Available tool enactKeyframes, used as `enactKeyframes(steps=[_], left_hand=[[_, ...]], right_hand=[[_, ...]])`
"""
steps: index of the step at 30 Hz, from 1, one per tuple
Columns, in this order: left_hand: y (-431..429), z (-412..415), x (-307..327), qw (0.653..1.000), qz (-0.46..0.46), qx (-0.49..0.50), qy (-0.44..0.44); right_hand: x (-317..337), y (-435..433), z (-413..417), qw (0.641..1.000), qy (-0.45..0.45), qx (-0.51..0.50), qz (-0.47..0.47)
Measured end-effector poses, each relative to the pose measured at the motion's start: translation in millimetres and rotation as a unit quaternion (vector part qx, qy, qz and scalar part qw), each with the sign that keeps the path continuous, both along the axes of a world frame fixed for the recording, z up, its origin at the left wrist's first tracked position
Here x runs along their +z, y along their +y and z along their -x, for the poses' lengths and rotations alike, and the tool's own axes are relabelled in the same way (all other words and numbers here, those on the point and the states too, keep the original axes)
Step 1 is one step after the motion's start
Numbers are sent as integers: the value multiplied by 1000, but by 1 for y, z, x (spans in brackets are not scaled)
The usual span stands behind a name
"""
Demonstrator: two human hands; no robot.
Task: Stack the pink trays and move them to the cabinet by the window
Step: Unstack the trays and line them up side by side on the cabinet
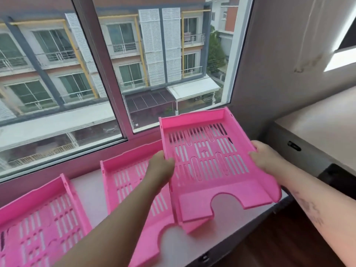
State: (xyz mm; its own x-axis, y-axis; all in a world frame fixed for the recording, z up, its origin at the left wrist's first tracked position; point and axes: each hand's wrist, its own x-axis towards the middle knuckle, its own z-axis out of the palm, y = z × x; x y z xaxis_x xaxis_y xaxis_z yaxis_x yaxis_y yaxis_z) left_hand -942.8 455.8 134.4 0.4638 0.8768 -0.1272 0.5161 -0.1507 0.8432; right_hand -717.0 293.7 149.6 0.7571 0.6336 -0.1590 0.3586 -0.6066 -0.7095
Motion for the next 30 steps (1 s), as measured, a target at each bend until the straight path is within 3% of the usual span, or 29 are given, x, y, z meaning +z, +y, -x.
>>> enactKeyframes(steps=[5, 15, 25, 27, 28, 30], left_hand=[[-24, -69, -9, 1000, 7, 0, 3], [-58, -113, -45, 980, -63, 66, 178], [-76, -95, -64, 980, 66, 143, 121], [-77, -94, -66, 982, 64, 145, 105], [-79, -94, -67, 982, 67, 146, 96], [-82, -94, -68, 983, 69, 150, 83]], right_hand=[[-2, -21, -68, 1000, -8, -11, 1], [-44, -11, -139, 995, 73, 62, 9], [-91, 16, -129, 988, 78, 124, 42], [-97, 16, -125, 983, 5, 154, 96], [-96, 14, -121, 973, -97, 177, 116], [-96, 12, -110, 915, -299, 253, 98]])
